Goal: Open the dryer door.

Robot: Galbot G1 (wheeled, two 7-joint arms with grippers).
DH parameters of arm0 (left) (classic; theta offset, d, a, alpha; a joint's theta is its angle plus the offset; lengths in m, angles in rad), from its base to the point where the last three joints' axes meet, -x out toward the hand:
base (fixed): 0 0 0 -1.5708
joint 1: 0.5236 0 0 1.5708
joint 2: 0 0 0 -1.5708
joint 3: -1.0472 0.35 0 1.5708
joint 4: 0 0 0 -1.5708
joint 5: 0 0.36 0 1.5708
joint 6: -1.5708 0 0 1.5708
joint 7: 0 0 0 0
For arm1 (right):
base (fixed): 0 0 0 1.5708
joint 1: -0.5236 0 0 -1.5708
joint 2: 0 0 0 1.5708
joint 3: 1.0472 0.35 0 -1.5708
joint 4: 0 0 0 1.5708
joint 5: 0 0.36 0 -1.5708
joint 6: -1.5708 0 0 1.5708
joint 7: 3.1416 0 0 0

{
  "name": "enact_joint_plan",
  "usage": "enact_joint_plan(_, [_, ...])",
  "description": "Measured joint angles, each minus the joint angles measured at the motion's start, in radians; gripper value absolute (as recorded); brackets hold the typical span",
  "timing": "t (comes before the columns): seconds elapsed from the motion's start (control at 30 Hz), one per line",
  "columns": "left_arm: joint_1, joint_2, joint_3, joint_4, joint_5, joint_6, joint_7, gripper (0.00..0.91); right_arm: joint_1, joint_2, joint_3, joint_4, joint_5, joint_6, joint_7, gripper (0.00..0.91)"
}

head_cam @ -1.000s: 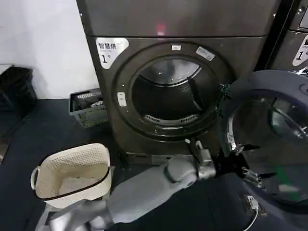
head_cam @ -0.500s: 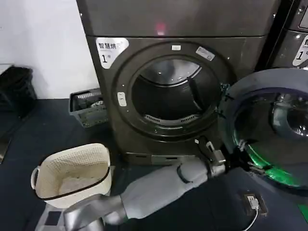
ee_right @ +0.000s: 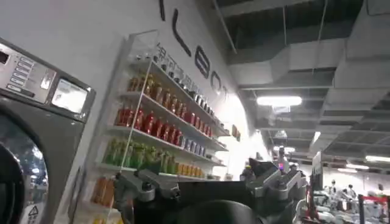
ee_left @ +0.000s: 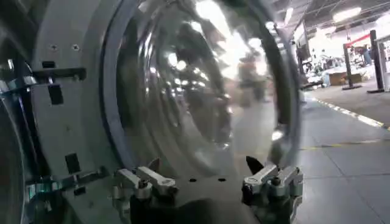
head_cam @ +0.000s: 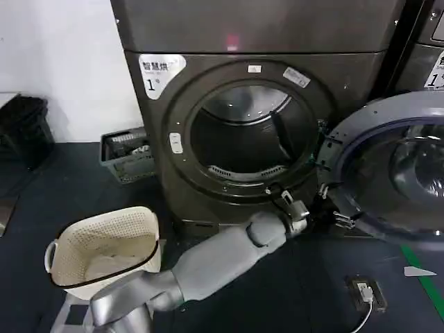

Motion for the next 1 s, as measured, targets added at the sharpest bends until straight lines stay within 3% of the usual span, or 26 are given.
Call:
enact_joint_plan(0.67, [0.024,0.0,0.002,-0.09,-0.044,-0.001,0.006,0.907,0.002,-0.002,-0.003,0.005,-0.001,0.017,-0.012,0.907])
enact_joint_plan(0.8, [0.035,0.0,0.001,-0.131,-0.062,-0.02,0.003,0.907,0.002,-0.002,0.007,0.014,-0.002,0.052,-0.005,0.907])
enact_joint_plan(1.0, [0.042,0.0,0.016,-0.214,-0.112,-0.071,0.021,0.907,-0.003,-0.004,0.035,0.034,-0.003,0.056,-0.003,0.907])
